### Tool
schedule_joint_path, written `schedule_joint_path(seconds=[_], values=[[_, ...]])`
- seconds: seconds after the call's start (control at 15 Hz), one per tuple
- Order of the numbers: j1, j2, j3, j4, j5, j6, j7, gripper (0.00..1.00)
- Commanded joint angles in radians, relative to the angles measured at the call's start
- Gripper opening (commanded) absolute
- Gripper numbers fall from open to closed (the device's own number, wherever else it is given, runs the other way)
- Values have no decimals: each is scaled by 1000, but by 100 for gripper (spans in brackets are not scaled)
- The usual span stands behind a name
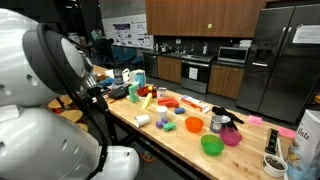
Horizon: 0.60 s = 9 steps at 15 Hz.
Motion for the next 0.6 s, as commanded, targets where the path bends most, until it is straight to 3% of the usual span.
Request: schedule_joint_path(seconds=[0.0, 0.53], values=[[64, -22, 46, 36, 70, -62, 175, 100], [177, 105, 136, 65, 89, 35, 572, 100]])
